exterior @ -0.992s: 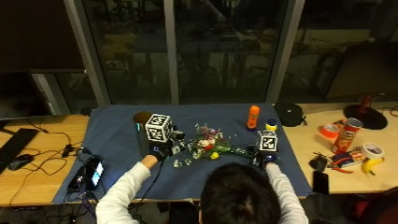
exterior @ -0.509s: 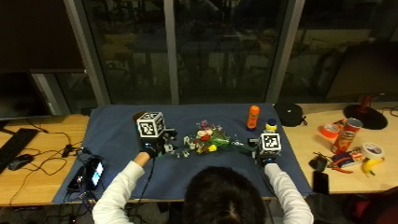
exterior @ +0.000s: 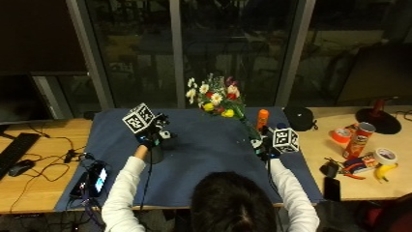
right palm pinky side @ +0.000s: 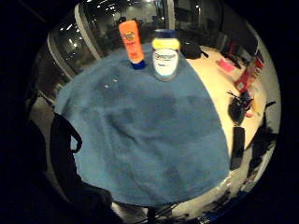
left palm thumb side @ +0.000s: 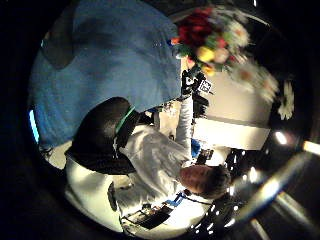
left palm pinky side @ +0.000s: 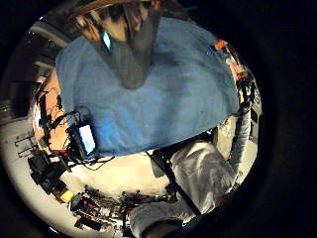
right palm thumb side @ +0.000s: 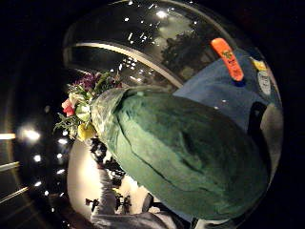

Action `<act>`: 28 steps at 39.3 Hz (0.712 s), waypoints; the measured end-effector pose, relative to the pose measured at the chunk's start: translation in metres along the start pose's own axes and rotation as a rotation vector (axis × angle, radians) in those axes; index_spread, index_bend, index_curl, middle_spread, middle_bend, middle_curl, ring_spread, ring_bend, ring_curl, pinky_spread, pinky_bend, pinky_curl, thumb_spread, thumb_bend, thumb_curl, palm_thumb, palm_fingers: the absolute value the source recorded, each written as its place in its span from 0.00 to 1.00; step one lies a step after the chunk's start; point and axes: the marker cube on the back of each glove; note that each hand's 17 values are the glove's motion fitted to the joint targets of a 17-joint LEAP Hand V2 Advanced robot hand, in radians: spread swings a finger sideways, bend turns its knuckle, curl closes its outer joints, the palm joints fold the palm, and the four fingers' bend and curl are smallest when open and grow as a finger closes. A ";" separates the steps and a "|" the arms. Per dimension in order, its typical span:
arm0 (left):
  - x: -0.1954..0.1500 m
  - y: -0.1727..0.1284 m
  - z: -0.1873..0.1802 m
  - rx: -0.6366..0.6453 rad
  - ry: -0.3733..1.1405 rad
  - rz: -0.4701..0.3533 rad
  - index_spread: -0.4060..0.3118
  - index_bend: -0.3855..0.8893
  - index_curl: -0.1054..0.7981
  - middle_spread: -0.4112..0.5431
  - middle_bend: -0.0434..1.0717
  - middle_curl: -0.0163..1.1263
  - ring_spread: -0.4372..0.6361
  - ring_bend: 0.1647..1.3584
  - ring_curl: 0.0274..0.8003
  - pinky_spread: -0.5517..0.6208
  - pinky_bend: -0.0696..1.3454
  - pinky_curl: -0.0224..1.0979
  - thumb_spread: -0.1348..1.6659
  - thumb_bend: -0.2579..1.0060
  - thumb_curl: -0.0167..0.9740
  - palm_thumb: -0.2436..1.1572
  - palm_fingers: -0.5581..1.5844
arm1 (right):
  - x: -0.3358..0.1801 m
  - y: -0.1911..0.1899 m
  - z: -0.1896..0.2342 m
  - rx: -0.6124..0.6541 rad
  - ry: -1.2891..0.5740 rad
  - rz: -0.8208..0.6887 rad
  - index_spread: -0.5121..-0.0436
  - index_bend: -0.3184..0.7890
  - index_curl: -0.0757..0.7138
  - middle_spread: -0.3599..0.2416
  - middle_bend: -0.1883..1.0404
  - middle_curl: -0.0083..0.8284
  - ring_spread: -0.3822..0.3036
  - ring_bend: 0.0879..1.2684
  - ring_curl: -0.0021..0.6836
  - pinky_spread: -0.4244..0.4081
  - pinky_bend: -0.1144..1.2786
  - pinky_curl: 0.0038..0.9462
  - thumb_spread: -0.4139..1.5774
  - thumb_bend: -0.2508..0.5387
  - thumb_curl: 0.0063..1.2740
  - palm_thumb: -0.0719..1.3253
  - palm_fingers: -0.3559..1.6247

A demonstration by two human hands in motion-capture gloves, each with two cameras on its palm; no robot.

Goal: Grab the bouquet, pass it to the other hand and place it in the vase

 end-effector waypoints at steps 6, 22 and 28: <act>0.031 -0.016 0.006 0.022 0.243 0.076 0.79 0.31 0.14 0.82 0.23 0.31 0.76 0.55 0.38 0.80 0.51 0.36 0.67 0.19 0.33 0.47 0.20 | -0.059 -0.007 0.002 -0.006 -0.259 0.055 0.65 0.73 0.78 0.33 0.78 0.73 0.29 0.71 0.79 0.25 0.57 0.52 0.50 0.30 0.47 0.77 0.90; 0.156 -0.070 0.047 -0.027 0.671 0.332 0.80 0.33 0.11 0.84 0.22 0.31 0.76 0.55 0.36 0.80 0.51 0.35 0.62 0.18 0.35 0.48 0.20 | -0.162 0.008 0.072 -0.005 -0.678 0.035 0.65 0.73 0.83 0.35 0.81 0.74 0.30 0.73 0.79 0.25 0.60 0.54 0.42 0.28 0.53 0.77 0.89; 0.195 -0.082 0.068 -0.066 0.802 0.461 0.78 0.39 0.14 0.79 0.24 0.32 0.74 0.52 0.35 0.79 0.48 0.33 0.60 0.18 0.35 0.48 0.24 | -0.191 0.031 0.094 -0.085 -0.765 0.041 0.65 0.73 0.84 0.36 0.81 0.74 0.30 0.74 0.79 0.25 0.60 0.54 0.40 0.28 0.55 0.77 0.88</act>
